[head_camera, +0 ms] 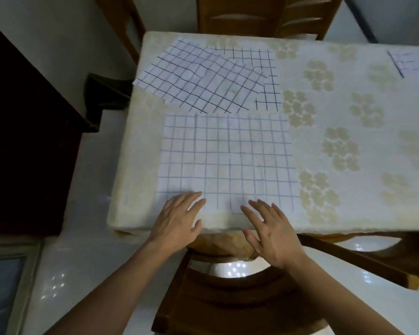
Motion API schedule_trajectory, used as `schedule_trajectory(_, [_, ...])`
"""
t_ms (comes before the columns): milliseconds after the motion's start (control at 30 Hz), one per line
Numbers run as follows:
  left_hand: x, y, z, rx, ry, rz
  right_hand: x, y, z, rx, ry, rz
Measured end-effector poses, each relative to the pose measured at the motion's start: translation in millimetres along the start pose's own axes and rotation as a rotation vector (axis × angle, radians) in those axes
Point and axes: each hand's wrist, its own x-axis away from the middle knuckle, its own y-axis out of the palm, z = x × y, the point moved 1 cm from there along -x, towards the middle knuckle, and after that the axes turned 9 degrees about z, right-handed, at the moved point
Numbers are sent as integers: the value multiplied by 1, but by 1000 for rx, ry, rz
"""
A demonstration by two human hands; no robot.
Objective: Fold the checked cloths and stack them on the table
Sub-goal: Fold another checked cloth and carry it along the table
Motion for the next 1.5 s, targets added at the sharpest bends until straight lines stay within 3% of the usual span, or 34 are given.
schedule_trajectory(400, [-26,54,-31,-13,156,-219,-39,56,49,43,-140,-40])
schedule_trajectory(633, [-28,64,-41,-78,284,-130,-56,70,78,47,-256,-52])
schedule_trajectory(867, [-33,61,-40,-156,391,-87,-55,79,85,49,-315,50])
schedule_trajectory(1167, [-34,58,-39,-51,325,1,-45,78,103,-35,-382,105])
schedule_trajectory(1500, [9,44,-29,67,208,-16,1,57,99,-148,-252,75])
